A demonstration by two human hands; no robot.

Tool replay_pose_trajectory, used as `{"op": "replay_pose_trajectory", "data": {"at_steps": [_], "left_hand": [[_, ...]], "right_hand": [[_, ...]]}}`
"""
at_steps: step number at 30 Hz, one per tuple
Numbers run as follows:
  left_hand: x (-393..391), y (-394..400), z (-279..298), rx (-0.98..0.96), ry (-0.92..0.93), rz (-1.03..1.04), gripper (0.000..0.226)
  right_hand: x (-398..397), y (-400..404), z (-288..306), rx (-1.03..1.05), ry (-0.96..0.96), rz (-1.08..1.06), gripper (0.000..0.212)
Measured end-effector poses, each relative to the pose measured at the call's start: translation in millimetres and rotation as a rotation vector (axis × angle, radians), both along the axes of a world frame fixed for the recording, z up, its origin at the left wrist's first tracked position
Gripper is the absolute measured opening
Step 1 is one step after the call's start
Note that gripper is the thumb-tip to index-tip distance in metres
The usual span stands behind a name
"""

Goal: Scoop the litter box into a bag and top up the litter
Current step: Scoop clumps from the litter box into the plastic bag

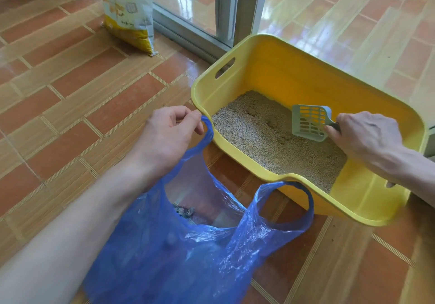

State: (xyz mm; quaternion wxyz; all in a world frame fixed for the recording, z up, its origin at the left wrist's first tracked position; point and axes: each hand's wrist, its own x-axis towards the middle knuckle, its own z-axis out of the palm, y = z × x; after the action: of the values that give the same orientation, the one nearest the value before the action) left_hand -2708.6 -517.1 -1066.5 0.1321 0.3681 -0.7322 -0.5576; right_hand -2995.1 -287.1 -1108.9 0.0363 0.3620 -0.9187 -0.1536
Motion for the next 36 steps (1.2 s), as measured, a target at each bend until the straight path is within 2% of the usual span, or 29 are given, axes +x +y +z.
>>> {"op": "replay_pose_trajectory", "data": {"at_steps": [9, 15, 22, 36], "left_hand": [[-4, 1, -3, 0.017, -0.009, 0.000, 0.039], [-4, 1, -3, 0.023, -0.014, 0.001, 0.039], [-6, 3, -2, 0.012, -0.023, -0.001, 0.037], [-3, 1, -2, 0.010, -0.027, 0.004, 0.040]], "right_hand": [[-13, -2, -9, 0.069, -0.038, -0.027, 0.048], [-22, -6, -18, 0.044, -0.083, 0.030, 0.051], [-29, -13, -22, 0.060, -0.221, 0.058, 0.045], [-25, -33, -39, 0.096, -0.518, 0.045, 0.051]]}}
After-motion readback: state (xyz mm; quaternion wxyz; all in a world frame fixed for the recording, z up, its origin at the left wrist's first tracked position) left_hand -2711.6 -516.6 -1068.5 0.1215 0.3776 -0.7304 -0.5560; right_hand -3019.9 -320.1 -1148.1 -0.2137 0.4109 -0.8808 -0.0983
